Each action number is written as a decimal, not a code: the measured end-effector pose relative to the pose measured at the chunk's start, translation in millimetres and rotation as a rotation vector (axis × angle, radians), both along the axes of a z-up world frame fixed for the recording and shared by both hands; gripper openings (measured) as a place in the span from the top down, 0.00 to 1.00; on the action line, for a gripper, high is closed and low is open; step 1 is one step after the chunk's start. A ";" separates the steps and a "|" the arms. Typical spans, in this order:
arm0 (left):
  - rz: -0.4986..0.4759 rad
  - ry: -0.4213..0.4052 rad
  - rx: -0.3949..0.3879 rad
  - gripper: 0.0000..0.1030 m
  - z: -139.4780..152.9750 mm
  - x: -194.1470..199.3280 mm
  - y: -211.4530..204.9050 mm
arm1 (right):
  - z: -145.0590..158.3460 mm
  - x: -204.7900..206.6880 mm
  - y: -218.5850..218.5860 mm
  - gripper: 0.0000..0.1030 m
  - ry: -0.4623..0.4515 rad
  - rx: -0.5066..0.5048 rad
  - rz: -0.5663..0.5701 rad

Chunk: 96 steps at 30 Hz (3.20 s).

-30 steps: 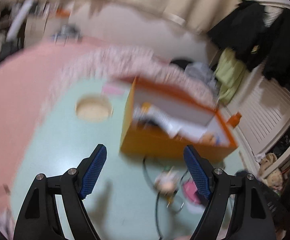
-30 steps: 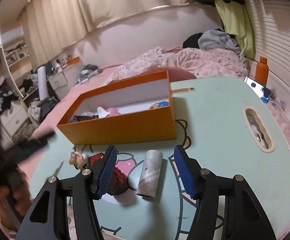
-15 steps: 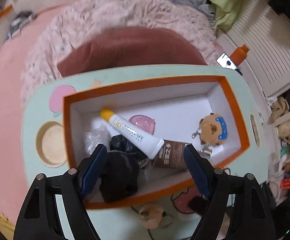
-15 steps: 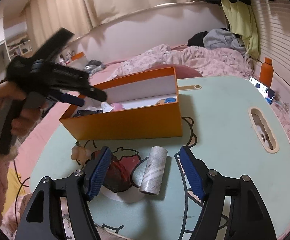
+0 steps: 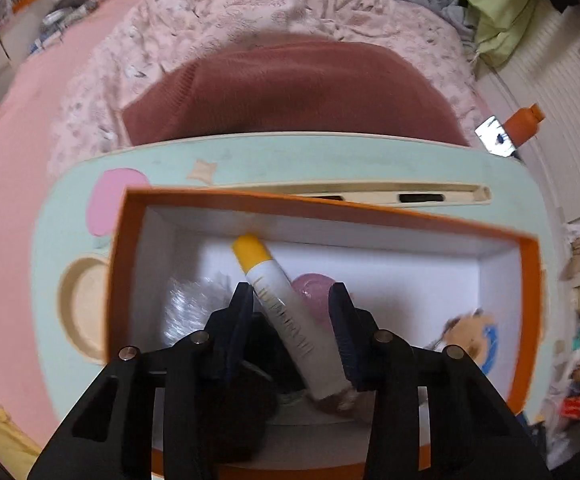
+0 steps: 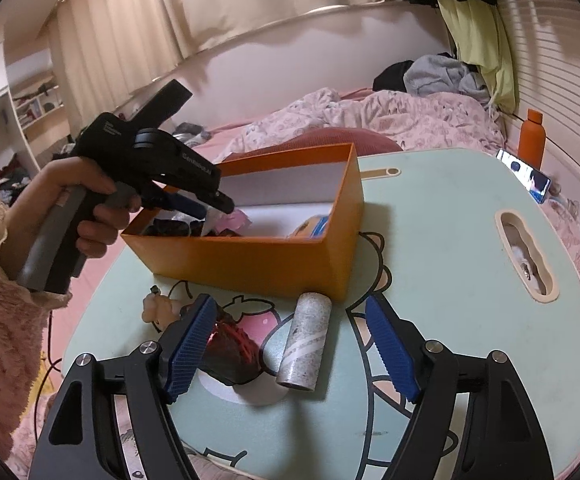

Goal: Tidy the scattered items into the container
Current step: 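Grasp the yellow-capped white tube with the left gripper, lay it on the table, then grasp the brown card box with the right gripper, place it on the table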

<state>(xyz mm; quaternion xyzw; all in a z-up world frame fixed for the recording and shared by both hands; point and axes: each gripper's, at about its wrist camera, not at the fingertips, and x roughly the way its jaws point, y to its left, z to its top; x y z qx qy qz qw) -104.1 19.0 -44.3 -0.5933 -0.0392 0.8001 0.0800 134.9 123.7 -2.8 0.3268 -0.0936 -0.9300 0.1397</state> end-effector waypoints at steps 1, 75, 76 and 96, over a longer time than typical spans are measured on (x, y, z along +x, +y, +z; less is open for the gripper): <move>-0.007 0.005 0.001 0.62 0.3 -0.8 0.3 | -0.4 -0.3 0.3 0.24 -0.002 -0.002 -0.001; 0.153 0.402 0.199 0.45 -25.4 190.5 -59.8 | 21.5 -171.4 -71.8 0.57 -0.536 0.094 0.352; 0.156 0.395 0.206 0.45 -26.6 189.8 -60.9 | 14.4 -176.0 -78.0 0.58 -0.561 0.130 0.352; 0.168 0.384 0.243 0.45 -30.8 189.8 -62.9 | -24.4 -192.9 -110.2 0.53 -0.625 0.269 0.378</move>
